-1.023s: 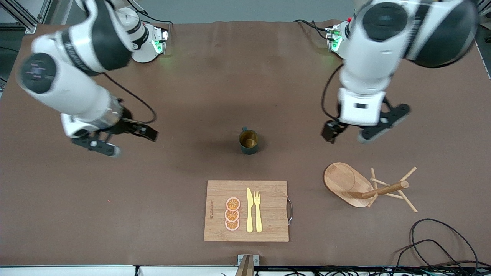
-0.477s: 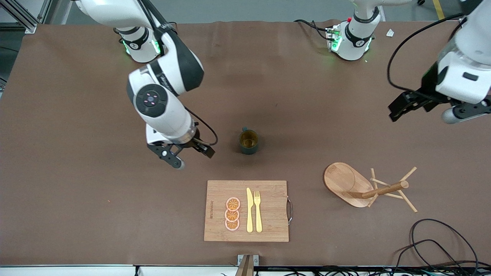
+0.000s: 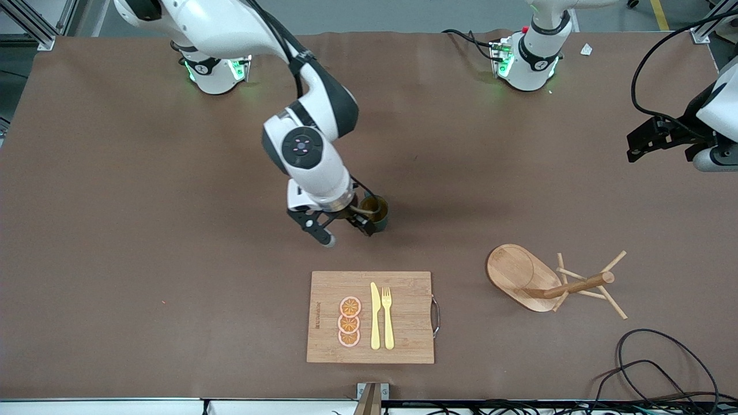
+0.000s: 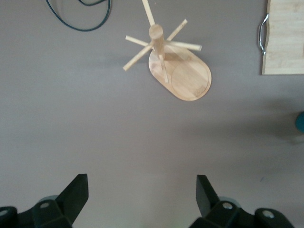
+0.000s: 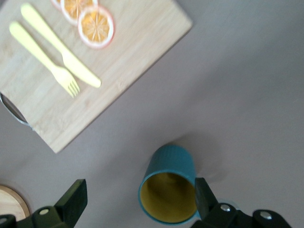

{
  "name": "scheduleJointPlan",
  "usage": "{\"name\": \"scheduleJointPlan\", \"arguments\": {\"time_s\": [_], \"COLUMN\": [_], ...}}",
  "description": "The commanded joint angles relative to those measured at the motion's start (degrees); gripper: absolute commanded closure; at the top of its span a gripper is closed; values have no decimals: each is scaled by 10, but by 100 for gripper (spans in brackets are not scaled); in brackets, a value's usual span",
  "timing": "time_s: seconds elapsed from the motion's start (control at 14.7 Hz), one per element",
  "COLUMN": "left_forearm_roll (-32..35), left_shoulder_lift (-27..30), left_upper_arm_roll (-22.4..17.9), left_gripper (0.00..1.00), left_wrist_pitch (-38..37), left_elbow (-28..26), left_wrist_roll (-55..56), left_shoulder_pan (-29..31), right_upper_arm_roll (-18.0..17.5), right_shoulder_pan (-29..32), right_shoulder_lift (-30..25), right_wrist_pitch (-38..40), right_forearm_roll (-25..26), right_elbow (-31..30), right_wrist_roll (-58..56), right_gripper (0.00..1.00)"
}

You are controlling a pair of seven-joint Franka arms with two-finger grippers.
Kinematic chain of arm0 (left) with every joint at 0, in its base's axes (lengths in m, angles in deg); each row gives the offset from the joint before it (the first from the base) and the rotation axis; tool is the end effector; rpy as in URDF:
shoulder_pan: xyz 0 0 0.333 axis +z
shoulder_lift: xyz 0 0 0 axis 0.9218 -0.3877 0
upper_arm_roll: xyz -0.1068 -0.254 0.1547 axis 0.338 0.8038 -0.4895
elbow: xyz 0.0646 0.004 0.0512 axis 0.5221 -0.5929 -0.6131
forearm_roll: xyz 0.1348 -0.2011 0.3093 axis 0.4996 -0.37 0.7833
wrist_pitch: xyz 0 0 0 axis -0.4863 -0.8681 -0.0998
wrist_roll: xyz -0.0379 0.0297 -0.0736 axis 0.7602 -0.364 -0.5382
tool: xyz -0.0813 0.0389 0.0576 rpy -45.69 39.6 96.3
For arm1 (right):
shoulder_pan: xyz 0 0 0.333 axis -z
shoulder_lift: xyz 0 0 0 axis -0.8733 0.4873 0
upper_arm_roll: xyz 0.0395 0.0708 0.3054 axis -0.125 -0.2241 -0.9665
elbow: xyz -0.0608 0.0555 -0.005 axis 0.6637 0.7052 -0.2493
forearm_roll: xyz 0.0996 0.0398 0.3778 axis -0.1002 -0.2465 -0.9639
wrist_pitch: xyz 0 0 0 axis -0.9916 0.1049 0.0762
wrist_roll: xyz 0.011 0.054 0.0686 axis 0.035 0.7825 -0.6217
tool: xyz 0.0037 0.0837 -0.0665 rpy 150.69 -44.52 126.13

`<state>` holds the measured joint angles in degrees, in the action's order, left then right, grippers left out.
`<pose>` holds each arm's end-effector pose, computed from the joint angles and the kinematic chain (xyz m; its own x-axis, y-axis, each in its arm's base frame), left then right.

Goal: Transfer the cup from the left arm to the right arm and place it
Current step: 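Move the right gripper to the mug while the left gripper withdraws, then close the right gripper on the teal mug's rim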

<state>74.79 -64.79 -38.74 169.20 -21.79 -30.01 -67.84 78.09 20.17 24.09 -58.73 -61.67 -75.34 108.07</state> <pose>0.5645 -0.0554 0.6499 0.9993 -0.0381 -0.0054 -0.0383 -0.9977 -0.0554 0.5744 0.4779 0.3393 0.7558 -0.6501 -0.0785 -0.6526 -0.7379 -0.1722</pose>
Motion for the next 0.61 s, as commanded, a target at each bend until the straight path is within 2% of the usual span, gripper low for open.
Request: {"name": "scheduleJointPlan", "arguments": {"time_s": [0.0, 0.41, 0.55], "left_forearm_roll": [-12, -17, -30], "left_shoulder_lift": [35, 36, 37], "left_upper_arm_roll": [3, 7, 7], "left_gripper": [0, 0, 0], "left_wrist_pitch": [-2, -2, -2], "left_elbow": [-40, -46, -48], "left_wrist_roll": [-14, -16, -16], "left_shoulder_pan": [10, 25, 32], "right_upper_arm_roll": [5, 5, 5], "right_shoulder_pan": [-21, -35, -42], "right_shoulder_lift": [30, 69, 81], "right_wrist_pitch": [-17, -68, -96], "right_forearm_roll": [-10, -10, -10], "right_elbow": [15, 17, 17], "right_wrist_roll": [12, 23, 24], "right_gripper": [0, 0, 8]}}
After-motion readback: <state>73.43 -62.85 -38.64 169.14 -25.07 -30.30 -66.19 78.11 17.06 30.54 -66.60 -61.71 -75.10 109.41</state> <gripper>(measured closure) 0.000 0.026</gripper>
